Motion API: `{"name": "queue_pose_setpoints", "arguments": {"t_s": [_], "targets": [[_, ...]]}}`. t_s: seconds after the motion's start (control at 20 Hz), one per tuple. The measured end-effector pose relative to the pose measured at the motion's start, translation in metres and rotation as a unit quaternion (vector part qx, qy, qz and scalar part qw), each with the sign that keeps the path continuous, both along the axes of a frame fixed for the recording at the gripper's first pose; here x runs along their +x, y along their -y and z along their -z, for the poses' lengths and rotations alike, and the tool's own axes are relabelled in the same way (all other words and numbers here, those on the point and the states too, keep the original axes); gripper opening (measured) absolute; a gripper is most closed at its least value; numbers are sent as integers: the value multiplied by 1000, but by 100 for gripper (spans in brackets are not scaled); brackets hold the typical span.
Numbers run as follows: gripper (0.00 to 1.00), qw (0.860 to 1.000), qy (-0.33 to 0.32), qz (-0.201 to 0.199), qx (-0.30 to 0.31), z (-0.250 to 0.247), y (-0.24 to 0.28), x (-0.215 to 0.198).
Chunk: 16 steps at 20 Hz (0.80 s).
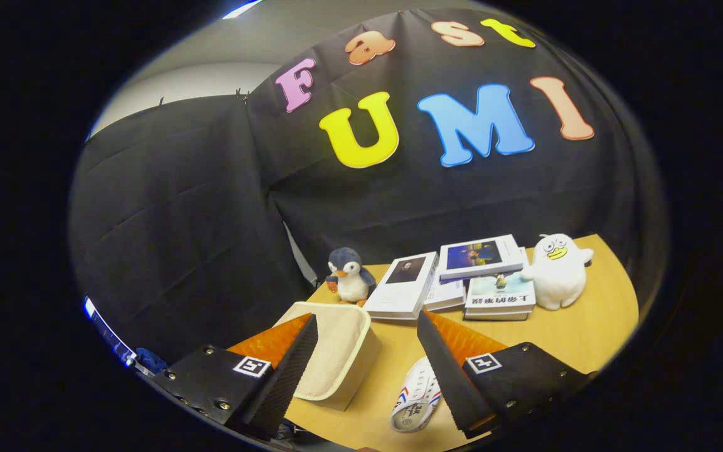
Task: Open the storage box then place both shoes into the box .Put the left shoe in first, then the right shoe, with the right side of both shoes facing outward in a uniform manner.
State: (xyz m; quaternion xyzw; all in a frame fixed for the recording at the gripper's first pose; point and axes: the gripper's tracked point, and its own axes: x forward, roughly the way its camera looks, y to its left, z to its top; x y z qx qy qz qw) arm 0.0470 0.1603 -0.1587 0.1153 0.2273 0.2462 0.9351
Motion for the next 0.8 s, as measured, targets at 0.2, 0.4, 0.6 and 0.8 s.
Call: {"name": "queue_pose_setpoints", "arguments": {"t_s": [0.2,0.4,0.6,0.8], "targets": [[97,995,-84,-48,29,42,-33,-4],[96,983,-160,-81,49,86,-64,-6],[96,972,-207,-102,46,129,-82,-10],[96,953,-270,-110,79,162,-98,-12]]}}
